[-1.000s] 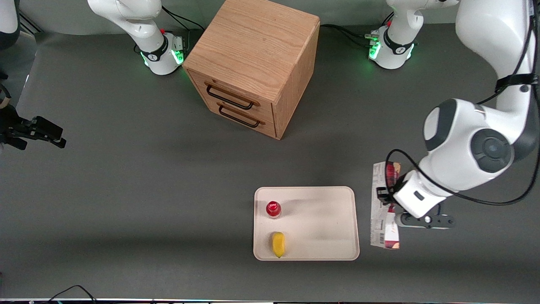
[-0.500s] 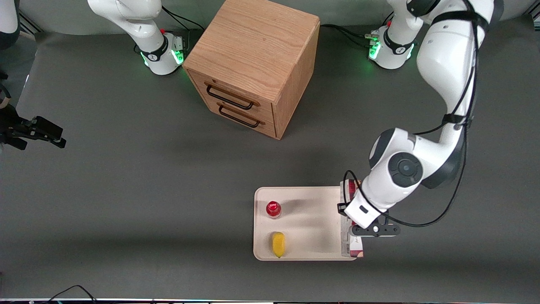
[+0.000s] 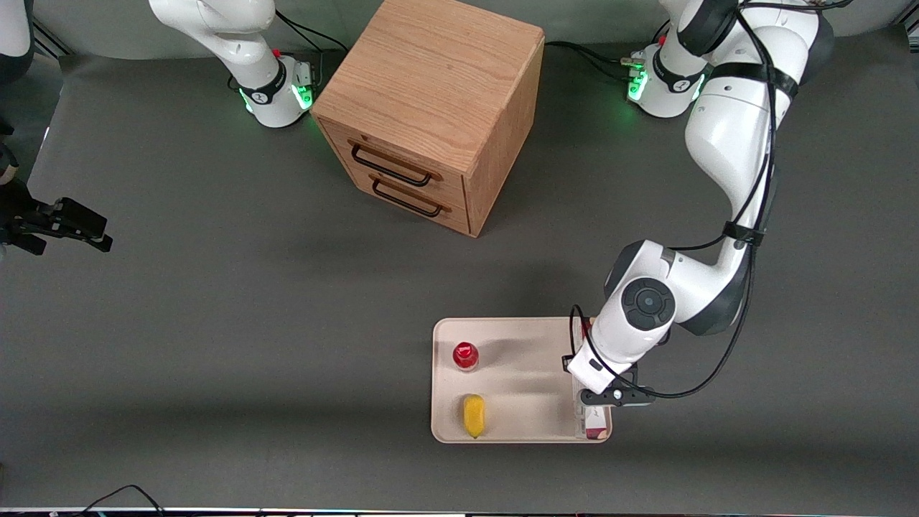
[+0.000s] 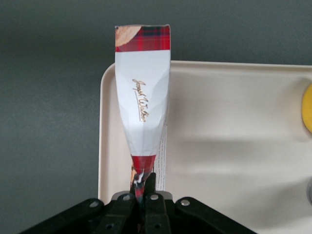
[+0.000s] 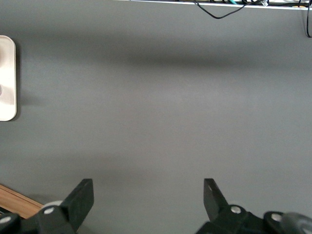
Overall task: Place red cookie box on tray
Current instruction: 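Lower the box onto the tray and open the left gripper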
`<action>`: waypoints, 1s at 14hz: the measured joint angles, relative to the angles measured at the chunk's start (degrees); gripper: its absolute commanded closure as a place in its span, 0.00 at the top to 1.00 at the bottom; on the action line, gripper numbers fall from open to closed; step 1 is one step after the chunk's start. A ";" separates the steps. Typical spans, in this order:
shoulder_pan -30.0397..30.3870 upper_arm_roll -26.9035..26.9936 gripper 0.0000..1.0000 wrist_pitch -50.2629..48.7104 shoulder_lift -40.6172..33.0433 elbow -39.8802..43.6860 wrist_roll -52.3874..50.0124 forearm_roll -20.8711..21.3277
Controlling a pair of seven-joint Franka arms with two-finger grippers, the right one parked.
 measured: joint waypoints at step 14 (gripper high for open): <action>1.90 2.06 1.00 3.57 -3.61 -1.55 -2.30 0.54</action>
